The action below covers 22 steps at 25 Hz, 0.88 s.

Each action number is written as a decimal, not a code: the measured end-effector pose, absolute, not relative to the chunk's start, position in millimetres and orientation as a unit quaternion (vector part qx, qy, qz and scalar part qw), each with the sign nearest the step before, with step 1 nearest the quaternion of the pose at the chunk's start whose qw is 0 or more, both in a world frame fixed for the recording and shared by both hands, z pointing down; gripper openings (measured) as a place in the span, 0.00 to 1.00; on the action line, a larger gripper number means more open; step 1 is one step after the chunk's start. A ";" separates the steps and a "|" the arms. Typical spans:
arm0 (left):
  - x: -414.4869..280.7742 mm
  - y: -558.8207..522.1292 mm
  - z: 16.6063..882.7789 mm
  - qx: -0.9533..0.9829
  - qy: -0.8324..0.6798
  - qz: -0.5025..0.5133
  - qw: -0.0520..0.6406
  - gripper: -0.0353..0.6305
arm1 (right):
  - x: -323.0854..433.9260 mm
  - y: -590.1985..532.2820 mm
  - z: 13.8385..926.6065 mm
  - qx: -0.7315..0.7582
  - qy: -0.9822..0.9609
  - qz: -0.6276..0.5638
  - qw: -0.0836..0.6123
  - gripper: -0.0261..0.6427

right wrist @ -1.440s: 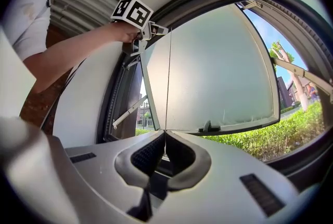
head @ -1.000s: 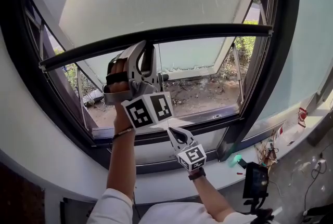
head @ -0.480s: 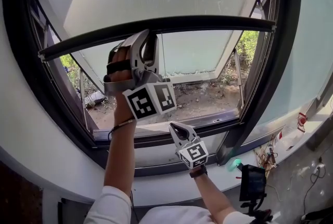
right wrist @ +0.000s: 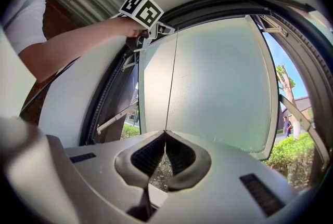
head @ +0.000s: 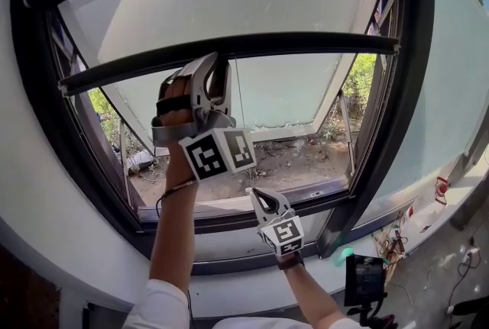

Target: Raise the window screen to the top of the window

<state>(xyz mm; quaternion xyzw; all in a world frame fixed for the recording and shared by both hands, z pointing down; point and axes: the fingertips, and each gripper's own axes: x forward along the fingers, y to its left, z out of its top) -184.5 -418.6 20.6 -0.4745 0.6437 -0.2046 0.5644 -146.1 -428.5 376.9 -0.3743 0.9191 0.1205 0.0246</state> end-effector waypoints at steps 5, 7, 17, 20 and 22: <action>-184.5 -416.6 -2.5 -0.458 0.645 -0.200 0.578 0.15 | -145.4 -430.8 352.2 -0.375 0.916 0.137 0.033 0.05; -184.8 -415.0 -10.3 -0.456 0.644 -0.201 0.581 0.15 | -146.4 -428.6 344.5 -0.375 0.916 0.142 0.034 0.05; -186.2 -418.1 -57.4 -0.427 0.640 -0.217 0.601 0.15 | -152.5 -418.3 293.9 -0.365 0.914 0.168 0.058 0.05; -185.6 -416.6 -69.5 -0.426 0.637 -0.214 0.606 0.15 | -154.1 -411.2 280.2 -0.358 0.914 0.183 0.060 0.05; -185.5 -411.7 -78.3 -0.423 0.635 -0.205 0.613 0.15 | -155.1 -405.2 271.1 -0.355 0.913 0.192 0.065 0.05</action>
